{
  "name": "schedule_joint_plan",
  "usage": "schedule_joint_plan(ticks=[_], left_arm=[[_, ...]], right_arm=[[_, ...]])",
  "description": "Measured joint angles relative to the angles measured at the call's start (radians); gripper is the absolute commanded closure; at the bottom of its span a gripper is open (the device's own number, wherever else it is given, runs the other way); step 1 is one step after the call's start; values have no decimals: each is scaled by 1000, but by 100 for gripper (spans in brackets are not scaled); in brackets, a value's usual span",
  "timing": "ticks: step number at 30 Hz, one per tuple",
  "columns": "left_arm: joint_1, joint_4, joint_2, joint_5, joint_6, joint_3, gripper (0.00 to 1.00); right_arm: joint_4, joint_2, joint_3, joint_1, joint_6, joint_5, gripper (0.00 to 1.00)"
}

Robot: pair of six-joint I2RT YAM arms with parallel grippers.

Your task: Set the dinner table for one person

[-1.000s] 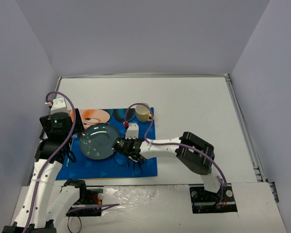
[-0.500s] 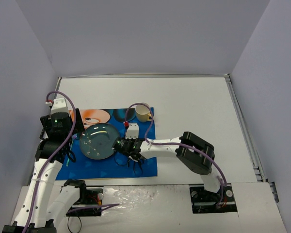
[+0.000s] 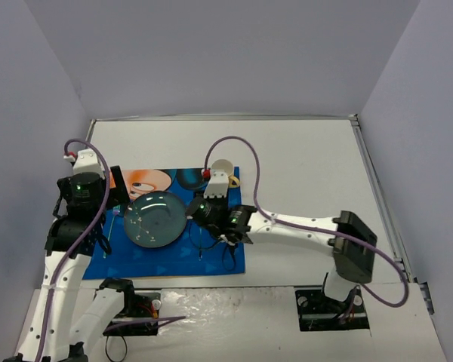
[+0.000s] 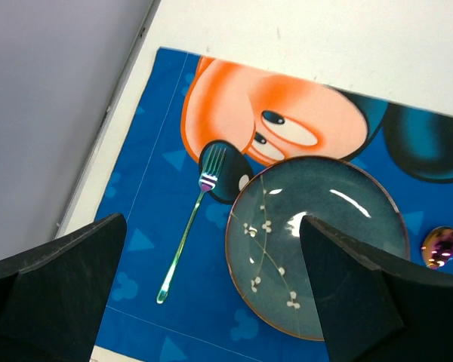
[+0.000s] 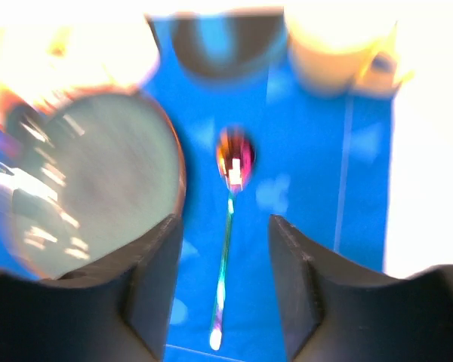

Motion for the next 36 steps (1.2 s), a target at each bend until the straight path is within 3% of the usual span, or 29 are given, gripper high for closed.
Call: schedule_joint_plan(ticks=[4, 11, 14, 25, 36], left_arm=[[0, -58, -58, 10, -5, 85, 3], [0, -173, -226, -23, 9, 219, 3], [-1, -214, -305, -61, 18, 249, 3], [-31, -340, -336, -142, 25, 181, 3], [-35, -333, -449, -144, 26, 119, 3]], right_arm=[[7, -233, -24, -21, -89, 98, 33], [-5, -630, -172, -219, -282, 200, 12], [-13, -784, -216, -242, -377, 253, 2], [-30, -1208, -363, -243, -607, 397, 0], [-30, -1259, -429, -243, -678, 462, 0]])
